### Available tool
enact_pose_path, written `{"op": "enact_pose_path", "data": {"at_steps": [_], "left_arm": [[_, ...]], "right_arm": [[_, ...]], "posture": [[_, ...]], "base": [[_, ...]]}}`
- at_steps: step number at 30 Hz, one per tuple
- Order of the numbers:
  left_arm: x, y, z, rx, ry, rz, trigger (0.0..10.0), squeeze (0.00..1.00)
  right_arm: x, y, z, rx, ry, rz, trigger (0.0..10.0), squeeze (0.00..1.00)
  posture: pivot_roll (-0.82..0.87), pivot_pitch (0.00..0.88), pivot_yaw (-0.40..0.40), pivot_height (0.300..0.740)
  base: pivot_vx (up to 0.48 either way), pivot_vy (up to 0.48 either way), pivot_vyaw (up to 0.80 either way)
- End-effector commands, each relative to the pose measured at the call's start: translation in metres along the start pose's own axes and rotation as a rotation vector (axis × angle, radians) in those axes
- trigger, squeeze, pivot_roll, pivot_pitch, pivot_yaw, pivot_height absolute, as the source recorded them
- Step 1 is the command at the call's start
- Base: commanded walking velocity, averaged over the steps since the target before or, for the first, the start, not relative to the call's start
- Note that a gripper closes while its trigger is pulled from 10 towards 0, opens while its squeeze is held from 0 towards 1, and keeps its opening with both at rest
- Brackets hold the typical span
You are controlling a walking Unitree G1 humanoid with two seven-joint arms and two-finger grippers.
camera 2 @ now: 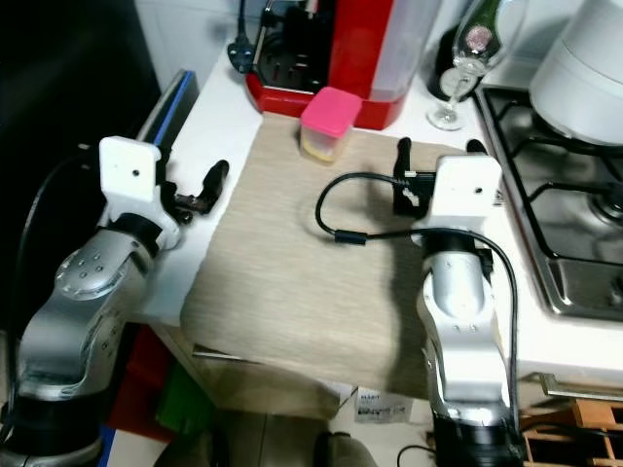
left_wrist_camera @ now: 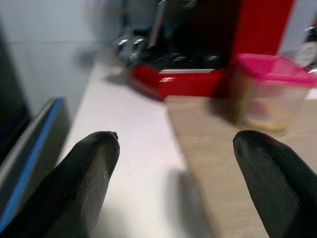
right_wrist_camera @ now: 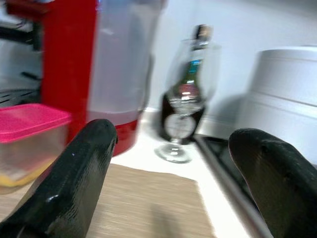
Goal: Restocking fridge
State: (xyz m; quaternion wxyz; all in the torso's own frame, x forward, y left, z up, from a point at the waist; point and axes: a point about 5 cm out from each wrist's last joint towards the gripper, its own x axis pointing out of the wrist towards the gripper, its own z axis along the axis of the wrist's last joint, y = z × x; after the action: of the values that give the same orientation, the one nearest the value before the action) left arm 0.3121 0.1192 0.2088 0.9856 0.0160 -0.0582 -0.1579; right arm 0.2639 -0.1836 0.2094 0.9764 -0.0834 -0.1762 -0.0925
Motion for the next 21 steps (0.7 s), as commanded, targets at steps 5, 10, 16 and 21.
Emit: {"op": "enact_pose_path", "data": {"at_steps": [5,10,16,21], "left_arm": [[0.035,-0.019,0.008,-0.031,-0.079,-0.148,10.0,0.0],[0.062,-0.026,0.001,-0.014,-0.067,-0.18,10.0,0.0],[0.077,-0.015,0.001,-0.014,-0.066,-0.148,10.0,1.0],[0.086,-0.005,0.019,-0.002,-0.12,-0.113,10.0,1.0]], "right_arm": [[-0.019,-0.018,0.008,-0.046,-0.013,-0.095,10.0,0.0],[-0.034,-0.025,0.005,-0.066,0.016,-0.124,10.0,0.0],[-0.042,-0.027,0.005,-0.079,0.036,-0.13,10.0,0.0],[-0.048,-0.027,0.003,-0.085,0.063,-0.132,10.0,0.0]], "posture": [[-0.22,0.016,0.074,0.74],[-0.29,0.02,0.115,0.74],[-0.31,0.023,0.129,0.74],[-0.31,0.03,0.134,0.74]], "base": [[0.0,0.0,0.0],[0.0,0.0,0.0],[0.0,0.0,0.0],[0.0,0.0,0.0]]}}
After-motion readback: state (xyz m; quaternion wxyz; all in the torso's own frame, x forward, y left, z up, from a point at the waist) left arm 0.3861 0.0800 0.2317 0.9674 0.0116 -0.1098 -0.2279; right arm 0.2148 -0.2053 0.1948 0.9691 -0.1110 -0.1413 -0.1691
